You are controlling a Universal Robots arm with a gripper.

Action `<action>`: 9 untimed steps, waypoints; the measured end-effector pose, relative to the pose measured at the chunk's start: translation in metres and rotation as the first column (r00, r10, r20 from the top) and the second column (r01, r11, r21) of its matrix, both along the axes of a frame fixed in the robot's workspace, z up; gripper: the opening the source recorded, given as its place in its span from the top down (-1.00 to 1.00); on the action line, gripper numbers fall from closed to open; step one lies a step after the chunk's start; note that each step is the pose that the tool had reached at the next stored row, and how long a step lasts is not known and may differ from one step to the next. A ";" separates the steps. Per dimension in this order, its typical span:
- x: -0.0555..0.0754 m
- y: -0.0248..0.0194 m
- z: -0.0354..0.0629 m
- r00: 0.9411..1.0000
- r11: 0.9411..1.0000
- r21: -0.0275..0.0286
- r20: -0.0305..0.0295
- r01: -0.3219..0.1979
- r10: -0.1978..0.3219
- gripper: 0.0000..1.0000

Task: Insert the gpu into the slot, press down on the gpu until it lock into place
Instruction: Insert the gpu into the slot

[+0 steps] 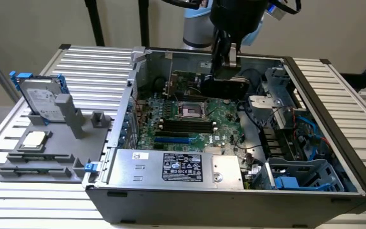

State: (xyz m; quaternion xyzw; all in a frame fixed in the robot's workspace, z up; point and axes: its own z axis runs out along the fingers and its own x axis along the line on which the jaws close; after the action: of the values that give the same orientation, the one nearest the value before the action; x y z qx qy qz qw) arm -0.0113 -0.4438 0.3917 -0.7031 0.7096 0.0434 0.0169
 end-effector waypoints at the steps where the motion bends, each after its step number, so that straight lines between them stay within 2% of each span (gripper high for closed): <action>1: -0.004 0.0000 -0.0008 1.000 1.000 0.000 0.005 0.000 0.000 0.47; 4: -0.017 -0.0004 -0.0033 1.000 1.000 0.000 0.016 0.000 0.000 0.47; 6: -0.026 -0.0025 -0.0057 1.000 1.000 0.000 0.018 0.000 0.000 0.47; 9: -0.034 -0.0080 -0.0108 1.000 1.000 0.000 0.018 0.000 0.000 0.47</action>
State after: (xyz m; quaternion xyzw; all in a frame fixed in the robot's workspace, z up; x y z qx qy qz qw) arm -0.0453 -0.4518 0.3809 -0.7034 0.7094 0.0370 0.0233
